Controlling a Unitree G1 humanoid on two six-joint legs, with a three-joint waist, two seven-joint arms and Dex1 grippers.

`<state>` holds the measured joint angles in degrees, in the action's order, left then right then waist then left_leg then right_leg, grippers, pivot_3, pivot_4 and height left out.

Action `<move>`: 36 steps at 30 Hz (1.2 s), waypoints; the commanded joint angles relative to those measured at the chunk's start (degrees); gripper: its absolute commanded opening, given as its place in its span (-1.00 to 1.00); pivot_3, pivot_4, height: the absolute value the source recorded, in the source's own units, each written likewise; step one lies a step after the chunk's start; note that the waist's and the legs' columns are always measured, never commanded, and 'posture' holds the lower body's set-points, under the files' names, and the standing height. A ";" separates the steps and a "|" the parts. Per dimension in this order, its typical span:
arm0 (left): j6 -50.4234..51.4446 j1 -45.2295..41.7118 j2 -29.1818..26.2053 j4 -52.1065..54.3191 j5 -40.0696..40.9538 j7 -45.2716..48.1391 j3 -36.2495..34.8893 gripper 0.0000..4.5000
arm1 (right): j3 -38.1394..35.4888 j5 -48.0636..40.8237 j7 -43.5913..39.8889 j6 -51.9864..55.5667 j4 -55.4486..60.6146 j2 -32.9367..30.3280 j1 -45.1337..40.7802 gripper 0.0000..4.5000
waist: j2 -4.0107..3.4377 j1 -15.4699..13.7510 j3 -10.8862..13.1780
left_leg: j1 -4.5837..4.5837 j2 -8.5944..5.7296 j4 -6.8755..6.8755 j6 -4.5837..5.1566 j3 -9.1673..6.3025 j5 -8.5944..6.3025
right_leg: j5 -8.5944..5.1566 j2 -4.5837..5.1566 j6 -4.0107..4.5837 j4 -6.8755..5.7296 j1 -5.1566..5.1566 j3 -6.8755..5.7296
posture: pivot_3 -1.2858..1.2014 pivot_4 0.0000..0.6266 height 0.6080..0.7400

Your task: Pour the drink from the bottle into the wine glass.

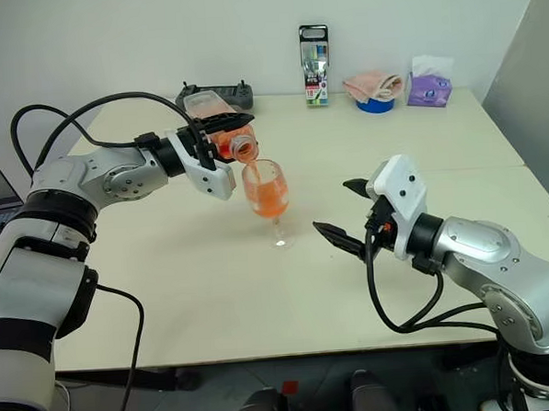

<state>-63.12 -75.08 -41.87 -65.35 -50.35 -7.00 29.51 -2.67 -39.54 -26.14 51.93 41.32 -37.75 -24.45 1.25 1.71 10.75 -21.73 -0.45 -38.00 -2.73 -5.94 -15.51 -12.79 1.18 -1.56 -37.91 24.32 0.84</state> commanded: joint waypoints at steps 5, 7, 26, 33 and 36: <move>0.09 -3.43 -0.14 0.44 -0.07 -1.27 0.22 -0.05 | -0.28 -0.66 0.22 -0.30 2.58 -0.04 -0.71 1.00 | 0.00 -0.01 0.00 | 0.00 0.00 0.00 0.00 0.00 0.00 | 0.00 0.00 0.00 0.00 0.00 0.00 | 0.03 -0.52 1.00; 0.09 -3.56 -0.02 0.38 -0.09 -1.30 0.34 -0.05 | -0.20 -0.64 0.22 -0.26 2.67 -0.07 -0.71 1.00 | 0.00 0.00 0.00 | 0.00 0.00 0.00 0.00 0.00 0.00 | 0.00 0.00 0.00 0.00 0.00 -0.01 | 0.03 -0.52 1.00; 3.72 2.05 6.92 -3.83 32.74 26.17 -16.62 -0.05 | 0.12 -1.11 -0.69 -1.06 1.23 0.70 -2.83 1.00 | 0.00 0.03 0.00 | 0.01 0.00 -0.04 0.00 0.04 0.00 | 0.04 0.01 0.06 -0.02 0.00 0.01 | 0.03 -0.52 1.00; 20.31 8.13 7.10 2.12 48.47 36.26 -28.92 -0.05 | -0.58 -1.89 -2.22 -1.71 -2.39 1.04 -6.67 1.00 | 0.00 0.82 0.00 | 0.06 0.05 -0.04 0.01 0.01 0.00 | 0.17 -0.05 0.30 -0.12 0.01 0.02 | 0.03 -0.52 1.00; 30.93 10.39 7.85 6.98 53.64 35.59 -33.73 -0.05 | -1.02 -2.65 -2.90 -1.53 -3.32 0.75 -8.35 1.00 | 0.00 0.80 0.00 | 0.05 0.04 -0.04 0.01 -0.06 0.00 | 0.18 -0.05 0.30 -0.13 0.00 -0.02 | 0.03 -0.52 1.00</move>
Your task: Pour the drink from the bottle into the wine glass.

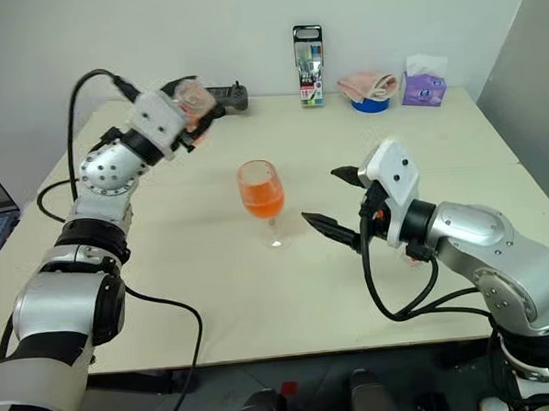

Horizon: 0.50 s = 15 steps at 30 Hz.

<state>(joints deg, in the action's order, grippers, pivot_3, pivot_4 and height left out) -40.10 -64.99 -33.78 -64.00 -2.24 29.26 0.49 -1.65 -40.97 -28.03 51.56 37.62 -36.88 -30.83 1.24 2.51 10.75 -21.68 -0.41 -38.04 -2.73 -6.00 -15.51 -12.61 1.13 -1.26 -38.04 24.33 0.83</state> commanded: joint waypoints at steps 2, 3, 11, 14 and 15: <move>20.53 3.45 0.48 11.86 10.03 -1.84 -8.20 -0.05 | -2.10 -4.46 -0.74 0.77 0.14 0.96 -5.85 1.00 | 0.00 0.03 0.00 | -0.01 0.00 -0.01 0.00 -0.02 0.00 | 0.00 0.00 0.00 0.00 -0.01 -0.02 | 0.03 -0.52 1.00; 27.25 5.17 0.81 15.45 11.63 -2.24 -9.21 -0.05 | -2.34 -6.27 -0.74 1.76 0.06 1.36 -7.46 1.00 | 0.00 0.08 0.00 | -0.01 -0.02 -0.01 0.00 -0.01 0.00 | 0.00 0.01 0.00 -0.01 0.00 0.01 | 0.03 -0.52 1.00; 45.31 17.39 4.63 33.19 13.96 -12.44 -13.32 -0.06 | -0.47 -8.99 -0.89 4.19 -2.80 1.55 -13.37 1.00 | 0.01 -0.17 -0.01 | 0.00 -0.01 -0.01 -0.01 -0.12 0.00 | 0.02 0.03 0.02 -0.01 -0.01 -0.05 | 0.03 -0.52 1.00; 47.44 19.80 5.84 35.48 14.07 -16.42 -14.90 -0.06 | 0.71 -7.85 -1.50 3.48 -3.22 0.85 -13.65 1.00 | 0.01 -0.67 -0.01 | 0.00 -0.01 -0.02 -0.01 -0.11 0.01 | 0.02 0.04 0.03 0.00 -0.01 -0.04 | 0.03 -0.52 1.00; 47.01 20.92 6.11 36.45 14.09 -15.92 -14.71 -0.06 | 0.81 -7.76 -1.49 3.42 -3.30 0.88 -13.68 1.00 | 0.01 -0.69 -0.01 | 0.00 -0.01 -0.02 -0.01 -0.12 0.00 | 0.02 0.03 0.03 0.00 -0.01 -0.05 | 0.03 -0.52 1.00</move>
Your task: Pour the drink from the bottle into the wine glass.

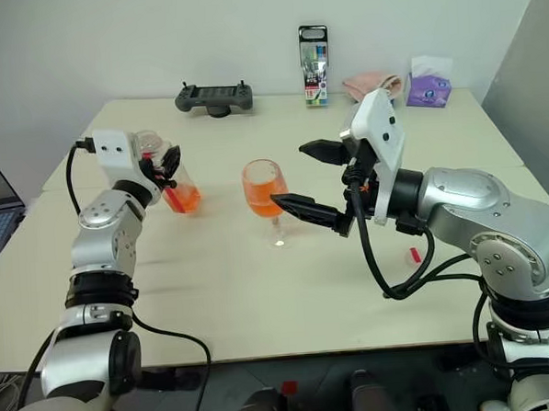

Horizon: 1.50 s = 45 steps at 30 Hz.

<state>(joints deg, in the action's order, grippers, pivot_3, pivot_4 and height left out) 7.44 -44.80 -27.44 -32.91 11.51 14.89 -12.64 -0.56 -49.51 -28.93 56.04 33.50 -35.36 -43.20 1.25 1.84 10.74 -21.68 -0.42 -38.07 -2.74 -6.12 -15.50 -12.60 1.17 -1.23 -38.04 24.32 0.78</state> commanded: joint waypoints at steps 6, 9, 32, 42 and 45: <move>-1.06 5.23 1.15 8.06 0.23 -0.07 -1.13 -0.06 | 0.63 0.70 -1.19 0.08 1.19 -0.94 -0.98 1.00 | 0.00 -0.14 0.00 | 0.02 -0.01 0.02 0.00 0.05 0.00 | 0.00 0.01 0.01 0.03 0.00 0.04 | 0.03 -0.52 1.00; -0.73 5.82 1.00 7.56 -0.15 -1.08 -1.82 0.27 | 0.77 0.98 -1.31 0.17 1.23 -1.29 -0.57 1.00 | 0.00 -0.15 0.00 | 0.01 0.00 0.02 0.00 0.04 0.00 | 0.00 0.01 0.01 0.04 0.00 0.03 | 0.03 -0.52 1.00; 9.16 15.93 1.53 22.09 -0.27 -2.18 -2.15 0.99 | 0.71 3.40 -3.40 -1.13 -0.37 -1.81 -0.05 1.00 | 0.00 -0.11 0.00 | 0.02 0.01 0.05 0.00 0.07 0.00 | 0.00 0.01 0.00 0.10 -0.01 0.06 | 0.03 -0.52 1.00; 22.88 32.91 -6.38 49.88 18.71 11.84 -13.40 0.99 | -3.59 4.84 -9.38 -3.64 -8.06 -7.10 0.36 1.00 | 0.00 -0.05 0.00 | 0.02 0.06 0.09 0.00 0.11 0.00 | -0.04 -0.02 0.02 0.19 0.00 0.07 | 0.03 -0.52 1.00; 26.64 33.20 -14.92 52.50 25.42 20.75 -17.08 0.99 | -6.55 4.34 -10.91 -3.91 -10.38 -8.93 2.96 1.00 | 0.00 -0.15 0.00 | 0.02 0.07 0.10 0.00 0.09 -0.01 | -0.22 -0.05 -0.21 0.23 -0.01 0.03 | 0.03 -0.52 1.00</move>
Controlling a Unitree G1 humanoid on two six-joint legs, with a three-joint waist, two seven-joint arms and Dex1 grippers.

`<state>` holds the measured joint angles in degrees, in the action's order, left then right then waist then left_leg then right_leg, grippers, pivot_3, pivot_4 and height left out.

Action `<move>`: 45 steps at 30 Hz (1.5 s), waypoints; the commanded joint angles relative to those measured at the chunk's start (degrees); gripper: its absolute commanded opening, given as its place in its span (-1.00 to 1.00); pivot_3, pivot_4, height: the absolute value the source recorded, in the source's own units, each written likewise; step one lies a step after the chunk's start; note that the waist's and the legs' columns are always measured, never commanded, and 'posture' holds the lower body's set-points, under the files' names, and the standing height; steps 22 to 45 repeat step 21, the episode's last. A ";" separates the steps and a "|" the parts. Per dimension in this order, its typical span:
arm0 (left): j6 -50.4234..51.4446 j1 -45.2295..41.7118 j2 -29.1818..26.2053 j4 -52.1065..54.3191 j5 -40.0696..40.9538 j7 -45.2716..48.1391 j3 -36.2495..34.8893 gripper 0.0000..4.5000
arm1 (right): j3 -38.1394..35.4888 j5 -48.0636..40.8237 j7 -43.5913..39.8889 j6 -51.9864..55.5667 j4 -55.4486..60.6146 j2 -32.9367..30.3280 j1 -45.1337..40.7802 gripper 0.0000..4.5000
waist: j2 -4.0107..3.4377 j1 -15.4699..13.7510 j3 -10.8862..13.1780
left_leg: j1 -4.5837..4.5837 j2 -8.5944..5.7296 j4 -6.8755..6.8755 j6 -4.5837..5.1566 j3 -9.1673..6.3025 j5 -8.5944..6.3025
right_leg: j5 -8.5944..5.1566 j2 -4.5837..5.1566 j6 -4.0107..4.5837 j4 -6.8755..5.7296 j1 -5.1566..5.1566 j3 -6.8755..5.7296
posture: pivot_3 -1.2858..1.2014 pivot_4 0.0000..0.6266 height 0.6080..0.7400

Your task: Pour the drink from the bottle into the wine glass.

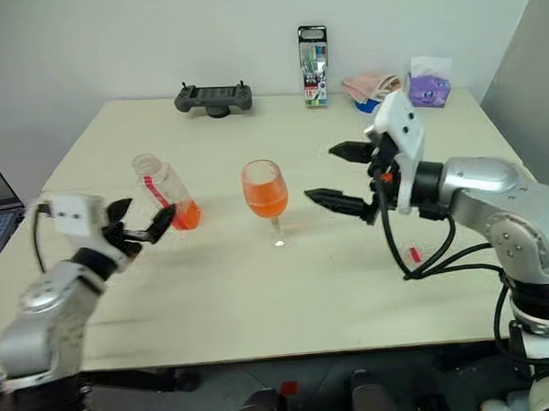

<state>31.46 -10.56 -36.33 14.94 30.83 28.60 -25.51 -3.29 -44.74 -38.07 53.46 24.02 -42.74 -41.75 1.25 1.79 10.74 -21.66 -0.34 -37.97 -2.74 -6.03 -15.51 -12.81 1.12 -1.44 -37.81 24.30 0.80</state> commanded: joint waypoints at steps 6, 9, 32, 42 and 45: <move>9.11 -10.84 -16.84 3.08 13.35 15.45 -0.81 0.99 | -7.47 -3.16 -5.76 -0.12 -2.55 -4.22 4.84 1.00 | -0.01 -0.50 0.01 | 0.02 -0.07 -0.01 0.00 0.13 0.00 | -0.02 0.04 -0.03 0.18 -0.14 0.09 | 0.03 -0.52 1.00; 11.04 -12.42 -17.24 2.17 14.21 16.12 0.87 0.99 | -7.59 -3.18 -5.81 -0.57 -3.42 -4.13 3.91 1.00 | -0.04 -0.05 0.02 | 0.09 -0.05 0.08 0.02 0.21 -0.01 | -0.03 0.04 -0.04 0.20 -0.13 0.14 | 0.03 -0.52 1.00; 7.87 -9.74 -14.69 1.01 10.54 16.20 3.25 0.99 | -7.25 -2.77 -5.00 -0.67 -2.54 -3.27 4.40 1.00 | -0.07 0.04 0.05 | 0.14 0.02 0.11 0.01 0.22 -0.01 | -0.04 -0.03 -0.02 0.15 -0.12 0.17 | 0.03 -0.52 1.00; 7.87 -9.74 -14.69 1.01 10.54 16.20 3.25 0.99 | -7.25 -2.77 -5.00 -0.67 -2.54 -3.27 4.40 1.00 | -0.07 0.04 0.05 | 0.14 0.02 0.11 0.01 0.22 -0.01 | -0.04 -0.03 -0.02 0.15 -0.12 0.17 | 0.03 -0.52 1.00; 7.87 -9.74 -14.69 1.01 10.54 16.20 3.25 0.99 | -7.25 -2.77 -5.00 -0.67 -2.54 -3.27 4.40 1.00 | -0.07 0.04 0.05 | 0.14 0.02 0.11 0.01 0.22 -0.01 | -0.04 -0.03 -0.02 0.15 -0.12 0.17 | 0.03 -0.52 1.00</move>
